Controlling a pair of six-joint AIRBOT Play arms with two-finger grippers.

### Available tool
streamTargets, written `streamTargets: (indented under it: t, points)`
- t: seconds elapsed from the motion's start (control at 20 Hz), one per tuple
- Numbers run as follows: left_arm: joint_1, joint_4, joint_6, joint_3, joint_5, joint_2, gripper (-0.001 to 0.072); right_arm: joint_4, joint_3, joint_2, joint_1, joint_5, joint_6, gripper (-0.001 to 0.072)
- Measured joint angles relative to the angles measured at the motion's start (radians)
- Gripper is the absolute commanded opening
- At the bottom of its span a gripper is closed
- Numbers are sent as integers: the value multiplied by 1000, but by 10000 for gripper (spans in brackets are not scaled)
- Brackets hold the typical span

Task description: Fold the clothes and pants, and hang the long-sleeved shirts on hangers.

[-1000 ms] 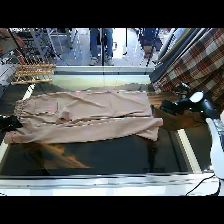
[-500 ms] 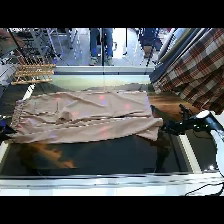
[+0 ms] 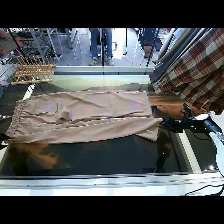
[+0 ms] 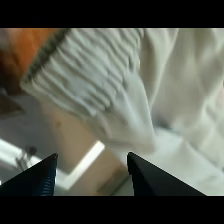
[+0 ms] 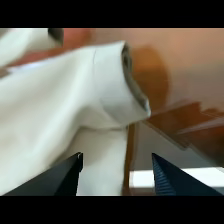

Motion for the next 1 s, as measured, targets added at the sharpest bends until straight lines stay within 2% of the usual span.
streamTargets:
  t: [0.3, 0.4, 0.5, 0.55, 0.6, 0.65, 0.75, 0.8, 1.0]
  points:
    - [2, -6, -29, -11, 86, 1, 486, 43, -1, -14, 2, -92, 27, 516]
    - [2, -7, -33, -12, 96, -4, 486, 48, -1, -35, 3, -93, 34, 487]
    - [2, -7, -43, -13, 103, -12, 481, 51, -1, -57, 9, -90, 31, 282]
    - [2, -10, -48, -13, 106, -17, 477, 56, -1, -66, 16, -88, 13, 148]
    - [2, -13, -55, -13, 110, -21, 428, 66, 0, -72, 23, -82, -5, 31]
    - [2, -16, -57, -13, 114, -23, 347, 79, 2, -77, 30, -83, -22, 18]
    - [-1, -22, -65, -13, 127, -26, 348, 96, 15, -82, 40, -86, -47, 17]
    - [-5, -23, -75, -13, 141, -27, 382, 101, 25, -83, 43, -84, -55, 17]
    - [-43, -28, -110, -13, 212, -29, 382, 111, 61, -84, 48, -40, -67, 17]
